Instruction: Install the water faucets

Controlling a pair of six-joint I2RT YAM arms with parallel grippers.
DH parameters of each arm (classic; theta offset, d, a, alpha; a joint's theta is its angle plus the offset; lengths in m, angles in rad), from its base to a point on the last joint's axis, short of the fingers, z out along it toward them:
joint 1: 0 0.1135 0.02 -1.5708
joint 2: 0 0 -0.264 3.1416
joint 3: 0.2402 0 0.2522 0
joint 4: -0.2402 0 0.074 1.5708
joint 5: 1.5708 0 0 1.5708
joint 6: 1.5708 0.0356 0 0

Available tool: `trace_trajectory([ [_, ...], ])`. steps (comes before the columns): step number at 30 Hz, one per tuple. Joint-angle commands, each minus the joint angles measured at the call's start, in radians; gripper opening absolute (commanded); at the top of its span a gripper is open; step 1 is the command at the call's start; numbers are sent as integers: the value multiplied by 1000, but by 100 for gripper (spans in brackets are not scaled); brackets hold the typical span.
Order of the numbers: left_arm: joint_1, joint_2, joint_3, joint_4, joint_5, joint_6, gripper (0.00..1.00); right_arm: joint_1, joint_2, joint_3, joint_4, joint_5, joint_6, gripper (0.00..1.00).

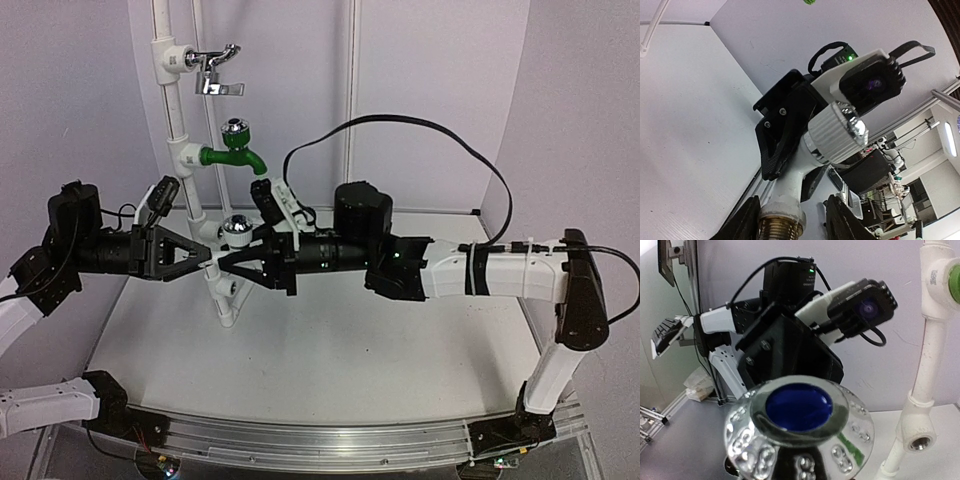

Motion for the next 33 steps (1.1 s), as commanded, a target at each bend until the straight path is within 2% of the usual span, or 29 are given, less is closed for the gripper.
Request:
trace_trajectory([
  [1,-4,-40,149,-180,-315,79,74,4,-132,-155,26,216,-243,0],
  [5,-4,-86,193,-266,-624,100,76,3,-166,-230,-2,324,-565,0],
  [7,-4,-79,200,-277,-716,117,77,1,-167,-228,-36,351,-745,0],
  [10,-4,-33,208,-284,-801,150,81,-28,-146,-190,-70,355,-882,0],
  [16,-4,71,231,-244,-811,267,83,-67,-87,-126,-72,328,-1106,0],
  [21,-4,115,222,-179,-803,299,84,-87,-28,-63,-66,346,-1283,0],
  [25,-4,151,236,-170,-849,287,82,-92,9,-8,-69,339,-1341,0],
  [33,-4,197,219,-98,-785,278,78,-92,53,49,-69,331,-1390,0],
])
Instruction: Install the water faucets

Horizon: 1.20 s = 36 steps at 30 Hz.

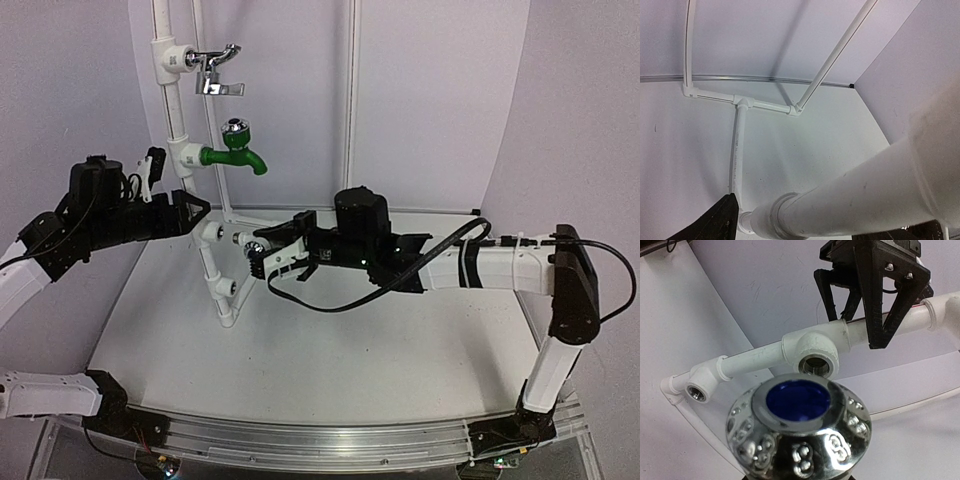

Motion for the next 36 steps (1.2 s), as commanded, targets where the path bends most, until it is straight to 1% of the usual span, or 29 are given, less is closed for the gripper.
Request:
trace_trajectory([
  [1,0,14,25,84,17,20,77,-1,15,71,43,-12,-48,0],
  [7,0,16,22,98,-11,40,63,1,13,72,56,-48,-57,0],
  [14,0,2,4,102,-36,56,44,15,16,63,101,-44,-63,0],
  [22,0,0,-8,102,-27,57,25,23,42,98,110,-70,-56,0],
  [26,0,3,-6,102,-17,55,19,28,60,119,100,-68,-56,0],
  [28,0,1,-9,101,-13,53,15,29,66,124,103,-65,-54,0],
  [36,0,-17,-23,102,-5,47,3,29,102,133,161,-41,-52,0],
])
